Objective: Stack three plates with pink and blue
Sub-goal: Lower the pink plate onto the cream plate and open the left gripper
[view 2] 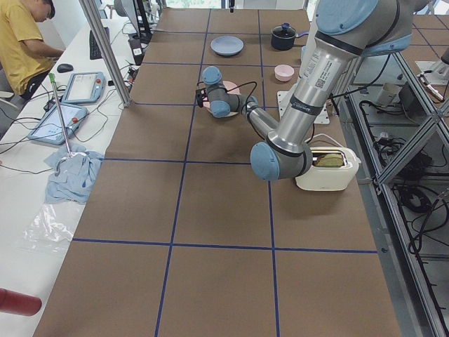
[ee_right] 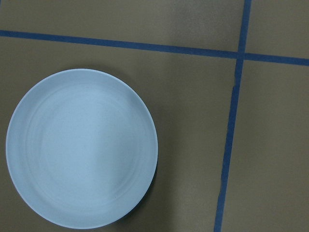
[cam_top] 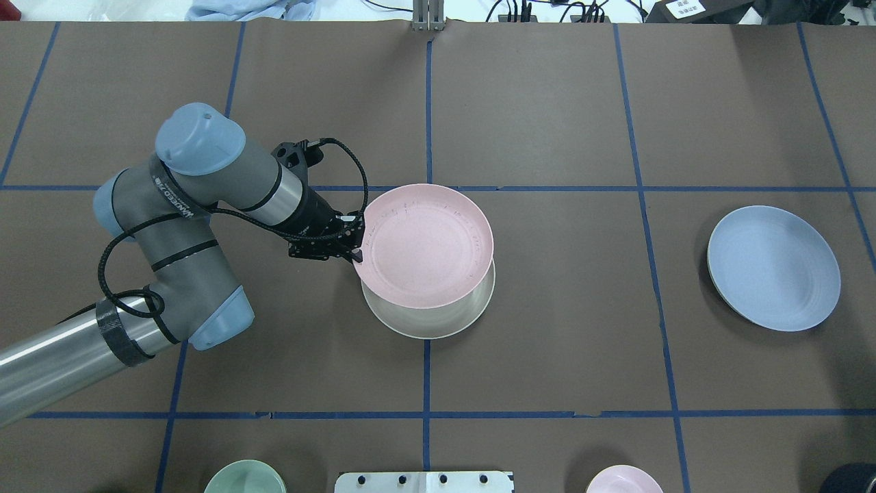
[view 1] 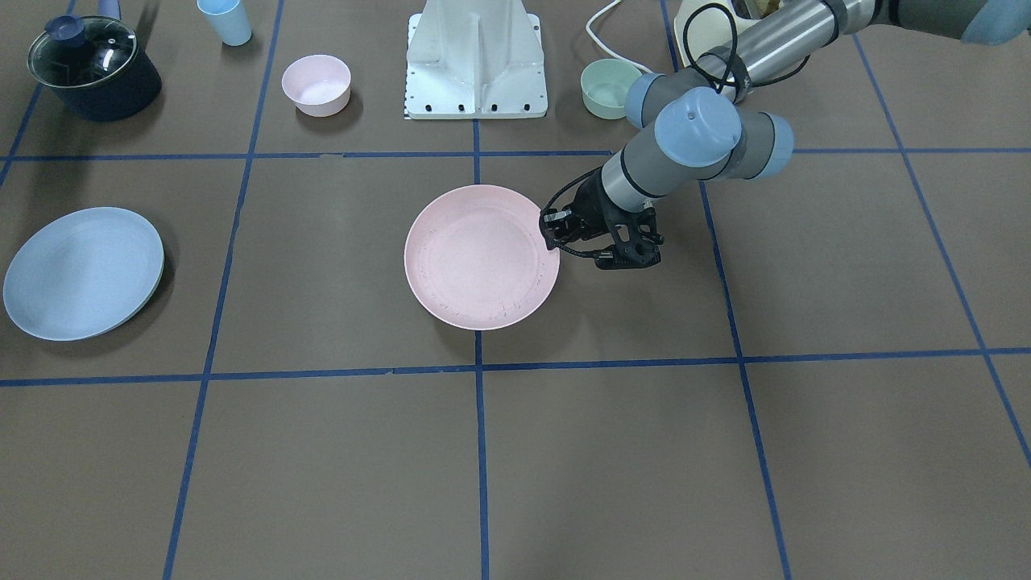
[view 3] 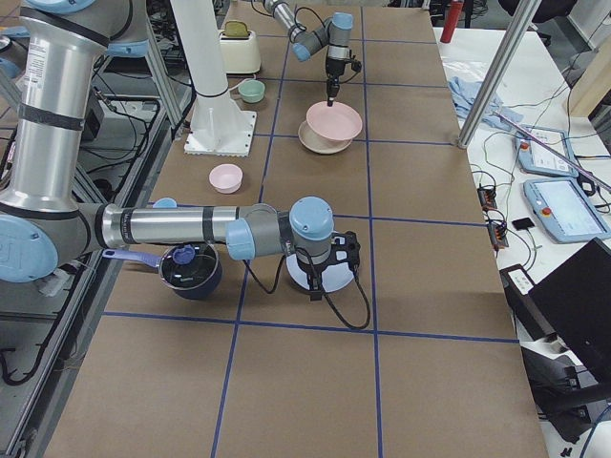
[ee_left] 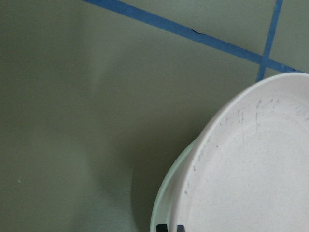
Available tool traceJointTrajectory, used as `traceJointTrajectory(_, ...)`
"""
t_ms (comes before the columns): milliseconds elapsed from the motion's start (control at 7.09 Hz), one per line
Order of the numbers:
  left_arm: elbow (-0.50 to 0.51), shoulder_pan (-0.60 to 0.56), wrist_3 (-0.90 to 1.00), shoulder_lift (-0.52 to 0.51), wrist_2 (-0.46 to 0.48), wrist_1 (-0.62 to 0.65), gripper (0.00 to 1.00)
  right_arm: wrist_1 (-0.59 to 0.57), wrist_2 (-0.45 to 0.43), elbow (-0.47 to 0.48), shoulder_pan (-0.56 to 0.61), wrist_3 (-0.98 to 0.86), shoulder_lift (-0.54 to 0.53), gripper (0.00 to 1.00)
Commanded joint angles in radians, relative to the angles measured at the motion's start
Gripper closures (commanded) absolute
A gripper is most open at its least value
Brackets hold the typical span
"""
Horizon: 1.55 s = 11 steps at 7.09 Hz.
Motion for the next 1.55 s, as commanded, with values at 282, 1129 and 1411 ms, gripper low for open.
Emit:
traceJointTrajectory(282, 0.006, 0.039, 0.0, -0.001, 0.025, 0.0, 1.0, 0.0, 0.0, 0.002, -0.002, 0.0, 0.0, 0.0)
traceJointTrajectory(1129, -0.004, 0.042, 0.003, 0.001, 0.024, -0.008, 0.65, 0.002, 0.003, 0.003, -0.014, 0.002, 0.002, 0.0)
traceJointTrajectory(1411, -0.058, 0.0, 0.006, 0.014, 0.021, -0.003, 0.65, 0.023, 0.012, 0.0, -0.099, 0.102, 0.023, 0.0)
